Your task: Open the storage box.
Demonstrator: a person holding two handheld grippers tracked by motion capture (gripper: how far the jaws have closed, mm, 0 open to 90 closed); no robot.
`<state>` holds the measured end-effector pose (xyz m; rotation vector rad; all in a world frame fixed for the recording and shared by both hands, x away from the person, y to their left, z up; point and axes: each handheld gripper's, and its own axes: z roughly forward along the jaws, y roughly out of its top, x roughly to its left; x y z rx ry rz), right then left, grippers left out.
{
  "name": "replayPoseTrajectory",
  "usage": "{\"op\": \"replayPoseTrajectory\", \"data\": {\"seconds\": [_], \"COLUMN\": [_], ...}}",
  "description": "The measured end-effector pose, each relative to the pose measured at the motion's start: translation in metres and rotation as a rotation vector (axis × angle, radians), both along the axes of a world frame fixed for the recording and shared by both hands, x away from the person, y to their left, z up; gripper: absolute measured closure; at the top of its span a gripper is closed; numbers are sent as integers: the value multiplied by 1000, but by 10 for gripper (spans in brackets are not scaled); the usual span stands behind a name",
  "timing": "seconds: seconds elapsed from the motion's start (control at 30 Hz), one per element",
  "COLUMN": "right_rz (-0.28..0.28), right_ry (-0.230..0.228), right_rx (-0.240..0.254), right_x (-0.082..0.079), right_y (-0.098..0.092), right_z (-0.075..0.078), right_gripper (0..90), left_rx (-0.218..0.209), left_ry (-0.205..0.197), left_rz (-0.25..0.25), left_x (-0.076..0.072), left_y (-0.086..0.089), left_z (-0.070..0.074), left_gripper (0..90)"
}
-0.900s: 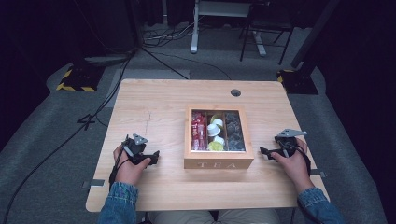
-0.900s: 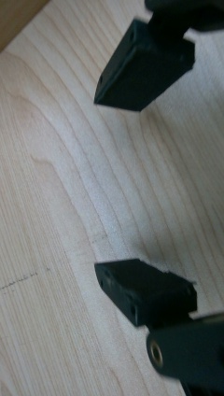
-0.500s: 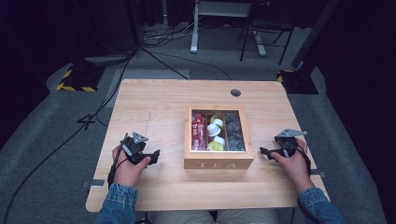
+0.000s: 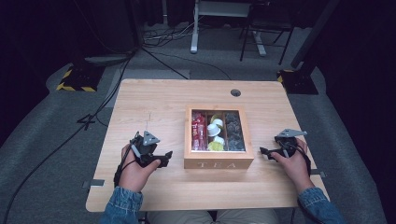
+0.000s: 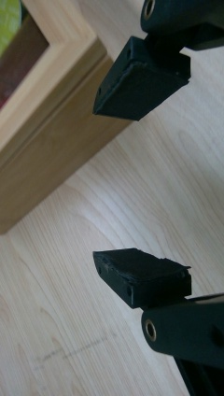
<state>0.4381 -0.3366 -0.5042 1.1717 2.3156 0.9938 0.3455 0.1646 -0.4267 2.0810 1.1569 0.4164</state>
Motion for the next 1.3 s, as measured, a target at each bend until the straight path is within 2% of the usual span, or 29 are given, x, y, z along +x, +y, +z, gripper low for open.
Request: {"op": "replayPoseTrajectory", "data": {"seconds": [0.27,0.5,0.6,0.67,0.83,1.03,1.1,1.3], "right_rz": [0,2,2,2,3,4,4,4], "right_ry": [0,0,0,0,1,1,1,1], "right_rx": [0,0,0,0,2,2,2,2], "right_x": [0,0,0,0,0,0,0,0], "right_y": [0,0,0,0,0,0,0,0], "right_z": [0,0,0,0,0,0,0,0], "right_gripper": [85,85,85,85,85,85,85,85], "left_rx": [-28,-58,-78,-80,-134,-117,-116,-96], "left_ry": [-12,-6,-11,-29,-24,-55,-52,-43], "left_rz": [-72,-127,-133,-129,-125,-106,-108,-136], "left_x": [-9,-17,-19,-19,-20,-19,-20,-20], "left_y": [-16,-30,-36,-41,-50,-54,-53,-54], "left_z": [7,4,0,-6,-21,-29,-30,-31], "left_gripper": [258,269,277,280,290,325,415,510]}}
